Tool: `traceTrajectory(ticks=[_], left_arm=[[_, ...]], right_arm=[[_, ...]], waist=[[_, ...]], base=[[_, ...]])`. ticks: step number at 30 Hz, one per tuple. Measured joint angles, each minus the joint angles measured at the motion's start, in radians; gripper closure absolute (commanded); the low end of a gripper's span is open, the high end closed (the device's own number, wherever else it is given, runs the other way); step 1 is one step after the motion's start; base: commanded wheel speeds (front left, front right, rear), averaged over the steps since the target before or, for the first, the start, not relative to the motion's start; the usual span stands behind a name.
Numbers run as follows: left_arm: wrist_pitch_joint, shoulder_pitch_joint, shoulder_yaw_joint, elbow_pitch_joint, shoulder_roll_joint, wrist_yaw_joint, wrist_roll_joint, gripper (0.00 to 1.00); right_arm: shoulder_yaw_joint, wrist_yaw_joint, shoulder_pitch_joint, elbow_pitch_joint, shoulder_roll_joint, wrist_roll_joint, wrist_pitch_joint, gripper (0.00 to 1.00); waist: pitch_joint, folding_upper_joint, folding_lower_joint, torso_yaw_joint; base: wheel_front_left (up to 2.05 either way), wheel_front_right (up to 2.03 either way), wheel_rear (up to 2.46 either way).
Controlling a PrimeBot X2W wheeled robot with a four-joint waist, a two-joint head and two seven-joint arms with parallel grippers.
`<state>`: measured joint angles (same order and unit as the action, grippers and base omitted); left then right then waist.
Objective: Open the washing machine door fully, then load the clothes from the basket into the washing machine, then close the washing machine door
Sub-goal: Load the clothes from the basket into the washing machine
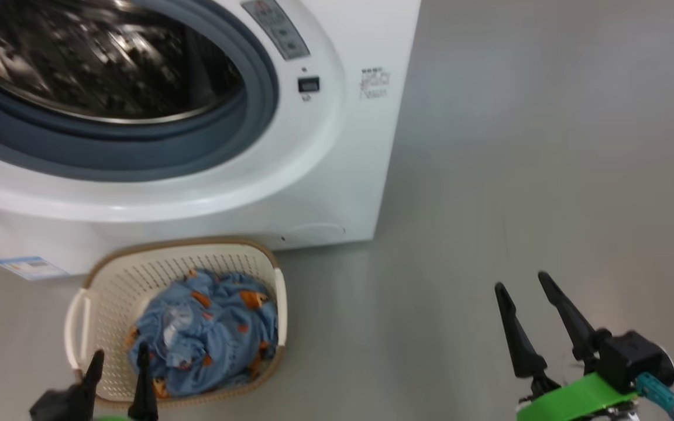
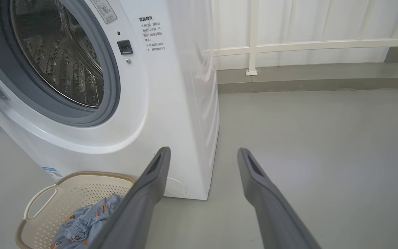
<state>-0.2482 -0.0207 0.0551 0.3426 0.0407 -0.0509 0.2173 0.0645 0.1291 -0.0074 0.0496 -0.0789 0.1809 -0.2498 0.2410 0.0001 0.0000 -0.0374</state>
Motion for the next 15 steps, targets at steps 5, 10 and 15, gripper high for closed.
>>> traceTrajectory(ticks=[5,10,15], left_arm=[[0.002,-0.124,-0.009,0.118,0.022,-0.013,-0.002,0.0],[0.031,-0.254,-0.016,0.227,0.05,-0.024,-0.001,0.0],[0.065,-0.34,-0.021,0.317,0.078,-0.026,-0.001,0.0]], right_arm=[[0.025,0.0,-0.061,0.001,0.001,0.007,0.0,0.0],[0.051,0.0,-0.128,0.001,0.001,0.014,0.0,0.0],[0.06,0.0,-0.162,0.001,0.0,0.016,0.0,0.0]], waist=[[0.089,0.0,0.0,-0.024],[0.179,0.0,0.0,-0.047],[0.246,0.0,0.0,-0.066]], base=[[0.0,0.0,0.0],[0.0,0.0,0.0],[0.0,0.0,0.0]])
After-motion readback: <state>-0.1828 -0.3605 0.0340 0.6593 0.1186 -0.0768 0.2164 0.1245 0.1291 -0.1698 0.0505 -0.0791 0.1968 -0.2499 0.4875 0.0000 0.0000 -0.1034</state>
